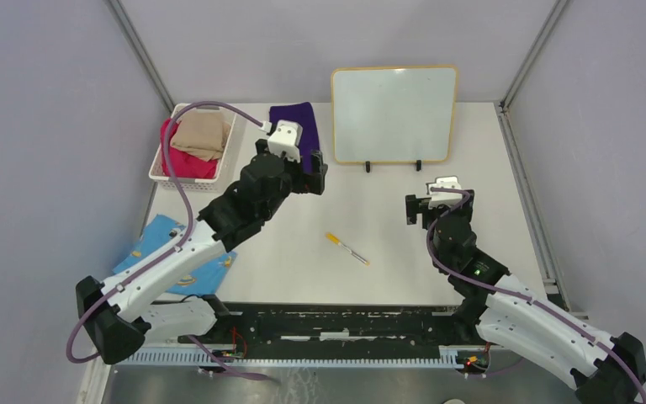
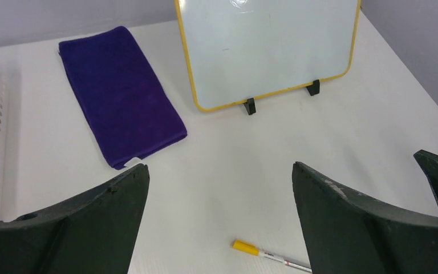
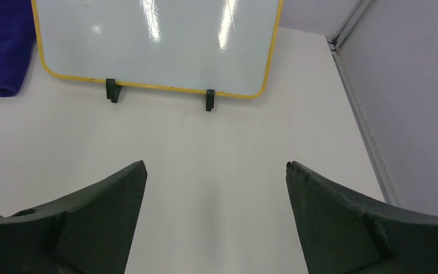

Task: Write a sentence on the whiteboard
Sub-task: Move the whiteboard stand to the center of the board.

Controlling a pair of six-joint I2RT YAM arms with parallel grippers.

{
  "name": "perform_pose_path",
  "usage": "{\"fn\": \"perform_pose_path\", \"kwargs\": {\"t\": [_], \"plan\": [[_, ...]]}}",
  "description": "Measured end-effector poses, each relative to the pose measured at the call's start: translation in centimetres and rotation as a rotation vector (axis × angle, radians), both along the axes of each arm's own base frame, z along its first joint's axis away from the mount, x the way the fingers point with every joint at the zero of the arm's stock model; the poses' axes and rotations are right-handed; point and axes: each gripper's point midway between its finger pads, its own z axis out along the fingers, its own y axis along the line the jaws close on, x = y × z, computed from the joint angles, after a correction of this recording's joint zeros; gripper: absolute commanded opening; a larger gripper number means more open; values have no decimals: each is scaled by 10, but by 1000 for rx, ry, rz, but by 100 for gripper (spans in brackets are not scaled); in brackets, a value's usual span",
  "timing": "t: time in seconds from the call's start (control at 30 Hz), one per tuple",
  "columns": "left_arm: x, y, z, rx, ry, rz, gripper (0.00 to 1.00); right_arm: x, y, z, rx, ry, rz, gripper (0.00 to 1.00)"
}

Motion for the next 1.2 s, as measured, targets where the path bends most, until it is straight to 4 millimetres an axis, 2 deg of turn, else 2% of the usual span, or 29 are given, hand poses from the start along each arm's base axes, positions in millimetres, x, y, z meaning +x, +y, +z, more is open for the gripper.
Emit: {"fn": "perform_pose_path", "kwargs": {"t": [0.13, 0.43, 0.6, 0.73, 0.83, 0.93, 1.2], "plan": [[-10, 6, 10, 17, -54, 0, 100, 0, 5, 0, -19, 4, 33, 97], [-19, 10, 9, 48, -89, -7, 100, 4, 26, -12, -72, 62, 143, 91], [-18, 13, 9, 54, -93, 17, 100, 8, 33, -25, -49, 117, 155, 86], [-17, 18, 9, 60, -96, 43, 99, 20, 19, -42, 27, 165, 84, 81], [-17, 19, 10, 61, -98, 52, 99, 33, -2, -55, 113, 187, -10, 73], [-18, 20, 12, 57, -103, 58, 99, 43, -16, -70, 164, 215, -87, 70], [-19, 21, 11, 63, -98, 58, 99, 64, -19, -125, 136, 349, -164, 69]]}}
